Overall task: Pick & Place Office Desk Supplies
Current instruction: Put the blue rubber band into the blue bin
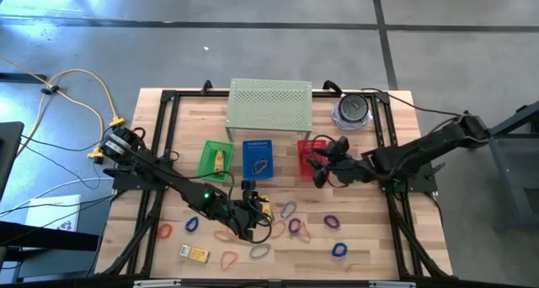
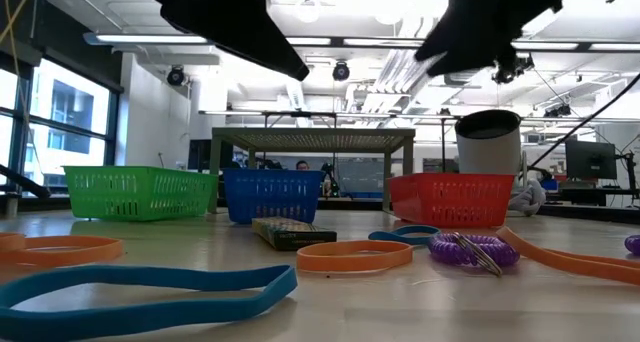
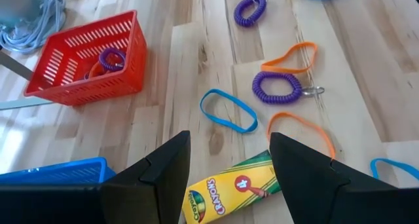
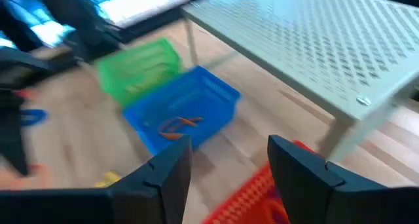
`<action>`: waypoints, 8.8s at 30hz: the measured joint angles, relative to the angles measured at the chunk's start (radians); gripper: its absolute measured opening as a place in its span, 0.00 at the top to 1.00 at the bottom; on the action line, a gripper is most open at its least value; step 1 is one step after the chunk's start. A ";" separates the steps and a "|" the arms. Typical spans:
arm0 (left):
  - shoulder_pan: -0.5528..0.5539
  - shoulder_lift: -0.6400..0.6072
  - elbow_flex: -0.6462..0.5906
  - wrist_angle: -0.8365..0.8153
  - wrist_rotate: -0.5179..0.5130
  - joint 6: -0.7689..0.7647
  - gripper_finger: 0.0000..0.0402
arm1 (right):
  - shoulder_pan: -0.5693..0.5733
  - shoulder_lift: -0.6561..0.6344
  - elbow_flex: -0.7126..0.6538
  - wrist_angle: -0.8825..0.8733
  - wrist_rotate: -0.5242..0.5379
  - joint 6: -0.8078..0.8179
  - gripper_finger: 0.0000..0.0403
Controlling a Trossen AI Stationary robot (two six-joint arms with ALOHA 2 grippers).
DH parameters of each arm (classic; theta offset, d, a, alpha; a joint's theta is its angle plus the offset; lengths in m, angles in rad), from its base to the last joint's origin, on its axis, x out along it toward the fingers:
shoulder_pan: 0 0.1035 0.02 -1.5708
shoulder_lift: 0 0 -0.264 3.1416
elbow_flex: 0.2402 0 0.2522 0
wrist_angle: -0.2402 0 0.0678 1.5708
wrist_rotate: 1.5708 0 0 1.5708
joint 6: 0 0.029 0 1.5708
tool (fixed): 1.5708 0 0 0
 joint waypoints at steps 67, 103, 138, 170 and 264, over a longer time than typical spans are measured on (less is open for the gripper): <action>-0.175 -0.039 0.000 -0.106 0.004 -0.319 0.50 | 0.063 0.631 0.000 0.431 -0.419 -0.506 0.54; -0.179 -0.039 0.000 -0.102 0.022 -0.319 0.50 | 0.054 0.643 0.027 0.423 -0.482 -0.572 0.99; -0.010 -0.040 0.000 0.039 -0.112 -0.107 0.50 | 0.221 0.575 0.434 0.106 0.159 -0.932 0.99; 0.065 -0.041 0.000 0.121 0.042 -0.254 0.50 | 0.292 0.580 0.434 0.150 0.193 -0.932 0.99; 0.647 0.018 0.076 -0.499 0.463 -0.236 0.85 | 0.350 0.580 0.433 0.040 0.075 -0.414 0.48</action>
